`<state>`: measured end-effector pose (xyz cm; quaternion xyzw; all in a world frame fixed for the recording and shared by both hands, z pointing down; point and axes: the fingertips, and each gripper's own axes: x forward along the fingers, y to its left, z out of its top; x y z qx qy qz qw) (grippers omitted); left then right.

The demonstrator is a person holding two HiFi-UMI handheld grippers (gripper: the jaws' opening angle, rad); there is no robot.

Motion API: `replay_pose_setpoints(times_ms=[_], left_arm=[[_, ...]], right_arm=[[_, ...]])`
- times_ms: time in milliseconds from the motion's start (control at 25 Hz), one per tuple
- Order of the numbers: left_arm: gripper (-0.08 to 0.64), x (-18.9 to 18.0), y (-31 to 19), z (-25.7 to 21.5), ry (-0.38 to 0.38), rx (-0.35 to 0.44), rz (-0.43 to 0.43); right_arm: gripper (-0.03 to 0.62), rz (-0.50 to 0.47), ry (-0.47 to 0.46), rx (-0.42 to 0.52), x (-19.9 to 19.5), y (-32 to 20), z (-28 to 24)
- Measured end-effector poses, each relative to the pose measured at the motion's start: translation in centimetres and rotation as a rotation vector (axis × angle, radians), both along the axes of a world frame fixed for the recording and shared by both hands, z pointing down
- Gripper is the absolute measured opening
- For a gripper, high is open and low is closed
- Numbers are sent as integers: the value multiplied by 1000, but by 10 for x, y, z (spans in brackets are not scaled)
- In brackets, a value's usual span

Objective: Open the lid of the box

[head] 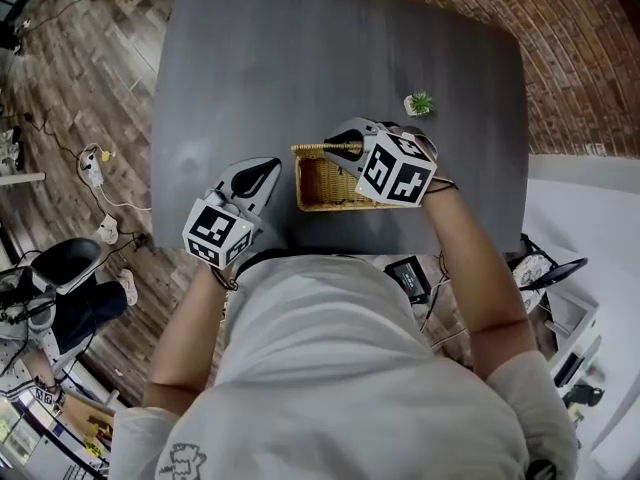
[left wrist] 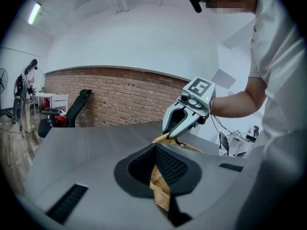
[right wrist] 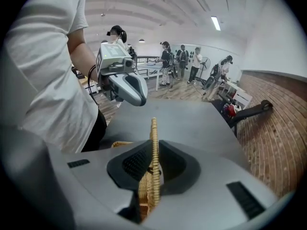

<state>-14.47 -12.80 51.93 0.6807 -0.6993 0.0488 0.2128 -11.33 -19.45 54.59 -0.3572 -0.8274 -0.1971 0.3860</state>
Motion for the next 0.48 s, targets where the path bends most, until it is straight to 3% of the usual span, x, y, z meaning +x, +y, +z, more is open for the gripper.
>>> replay_pose_setpoints(times_ms=[480], left_arm=[[11,-29,-18,11,38,-11,17]], right_arm=[[63,74,37,-46,-53,-40,16]])
